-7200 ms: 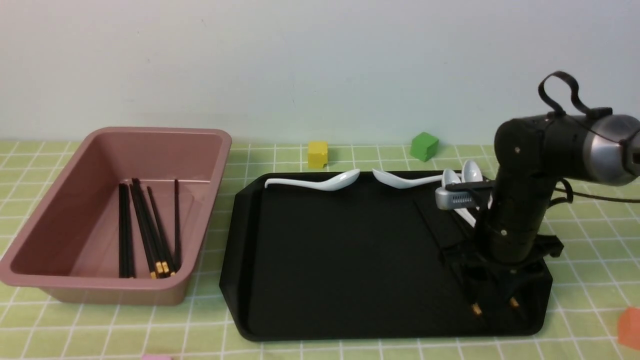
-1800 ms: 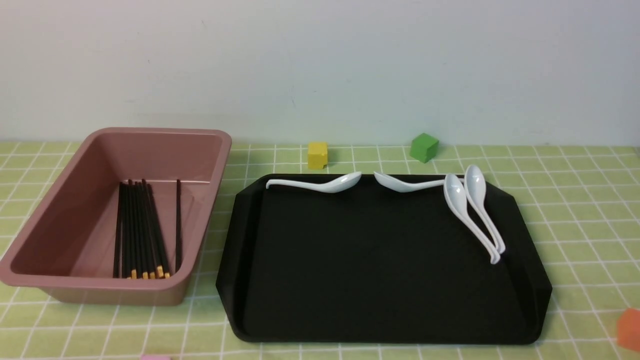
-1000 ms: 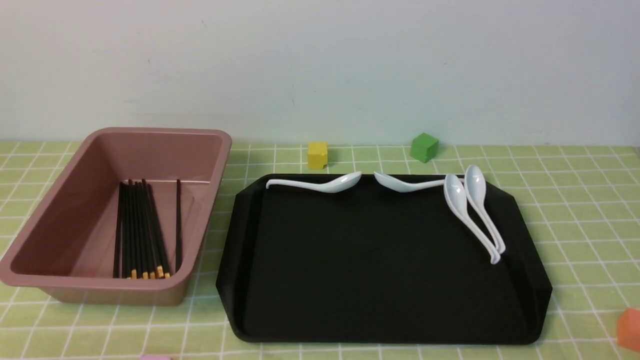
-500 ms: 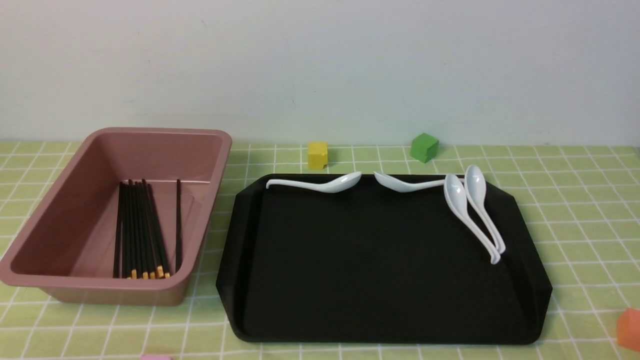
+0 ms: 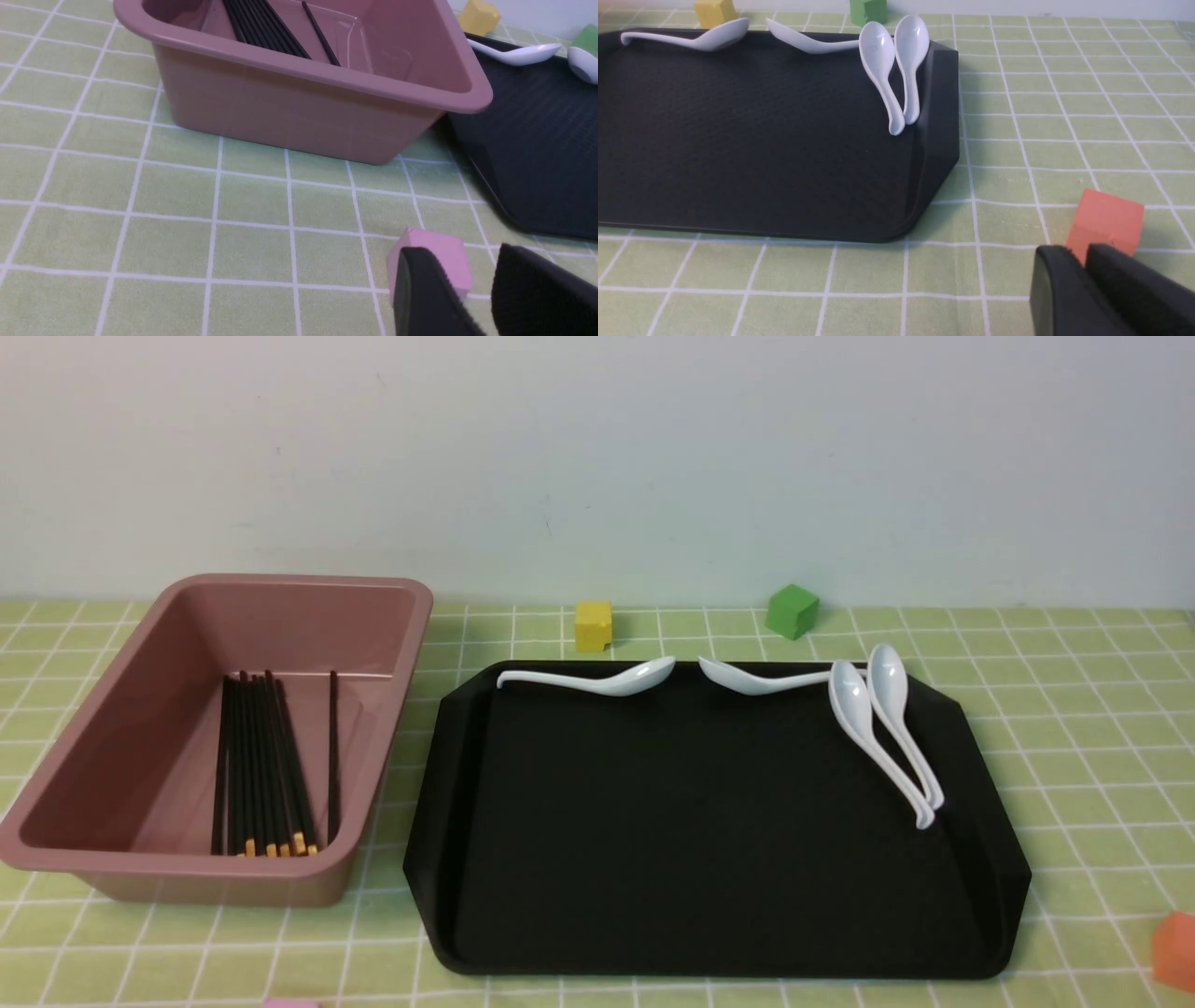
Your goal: On green tablecloth take chopsticks from black tray and put them in box.
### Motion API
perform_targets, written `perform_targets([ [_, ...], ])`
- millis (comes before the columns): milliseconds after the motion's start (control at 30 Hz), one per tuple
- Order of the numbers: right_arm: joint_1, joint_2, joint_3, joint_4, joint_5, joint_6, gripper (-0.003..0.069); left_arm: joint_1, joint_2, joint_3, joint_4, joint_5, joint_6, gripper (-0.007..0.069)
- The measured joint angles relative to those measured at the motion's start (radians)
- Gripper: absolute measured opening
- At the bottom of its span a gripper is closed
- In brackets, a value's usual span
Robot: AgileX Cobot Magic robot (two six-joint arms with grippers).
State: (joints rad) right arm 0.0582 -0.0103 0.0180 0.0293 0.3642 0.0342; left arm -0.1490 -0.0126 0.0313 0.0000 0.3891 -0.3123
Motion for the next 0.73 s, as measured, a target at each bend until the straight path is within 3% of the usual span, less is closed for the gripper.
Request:
perform_targets([
  [733, 0.000, 0.000, 0.000, 0.000, 0.000, 0.000, 0.0132, 0.000, 0.000, 0.000, 0.000, 0.000, 0.000, 0.0238],
])
